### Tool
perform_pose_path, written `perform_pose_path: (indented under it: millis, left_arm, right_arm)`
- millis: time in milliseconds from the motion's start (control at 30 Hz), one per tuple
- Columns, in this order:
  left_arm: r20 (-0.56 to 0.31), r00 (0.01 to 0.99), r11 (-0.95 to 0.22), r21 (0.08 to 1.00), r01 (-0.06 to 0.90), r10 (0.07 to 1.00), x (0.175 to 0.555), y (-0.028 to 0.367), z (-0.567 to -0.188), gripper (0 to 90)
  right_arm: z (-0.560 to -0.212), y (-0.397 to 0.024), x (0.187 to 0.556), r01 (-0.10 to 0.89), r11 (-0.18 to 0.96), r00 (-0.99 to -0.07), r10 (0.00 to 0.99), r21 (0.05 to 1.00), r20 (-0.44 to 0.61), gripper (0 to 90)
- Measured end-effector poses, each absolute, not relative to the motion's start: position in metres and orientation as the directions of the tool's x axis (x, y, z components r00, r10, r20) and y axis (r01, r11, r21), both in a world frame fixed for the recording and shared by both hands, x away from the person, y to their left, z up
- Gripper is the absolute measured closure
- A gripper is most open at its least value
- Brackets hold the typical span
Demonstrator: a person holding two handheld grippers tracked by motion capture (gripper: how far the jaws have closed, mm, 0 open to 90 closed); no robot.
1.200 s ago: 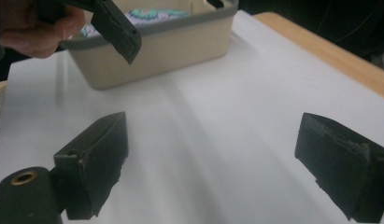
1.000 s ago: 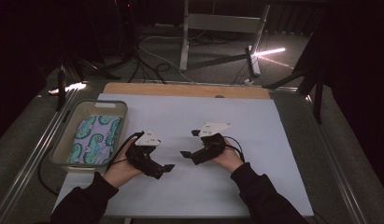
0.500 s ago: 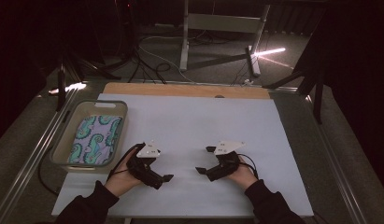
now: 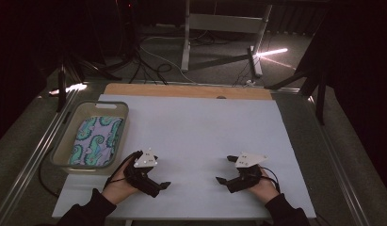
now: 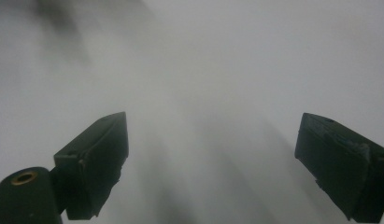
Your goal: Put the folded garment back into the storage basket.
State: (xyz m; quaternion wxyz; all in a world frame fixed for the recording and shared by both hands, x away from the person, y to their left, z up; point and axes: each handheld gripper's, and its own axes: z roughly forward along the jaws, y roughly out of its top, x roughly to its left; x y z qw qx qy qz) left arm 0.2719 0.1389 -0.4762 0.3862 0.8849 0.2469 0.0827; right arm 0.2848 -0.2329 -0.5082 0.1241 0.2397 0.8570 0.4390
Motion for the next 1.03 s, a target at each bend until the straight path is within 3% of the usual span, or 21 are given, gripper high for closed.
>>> perform_pose_path:
  millis: [700,1033]
  left_arm:
    - [-0.034,0.862,-0.577,0.73,0.368,0.506,0.262,0.154,-0.481,0.0]
    - [-0.037,0.86,-0.58,0.724,0.374,0.508,0.261,0.155,-0.486,0.0]
  right_arm:
    - [-0.512,-0.279,0.255,0.384,0.508,-0.8,0.6,0.771,0.003,9.8]
    - [-0.51,-0.283,0.254,0.373,0.515,-0.8,0.6,0.772,-0.015,9.8]
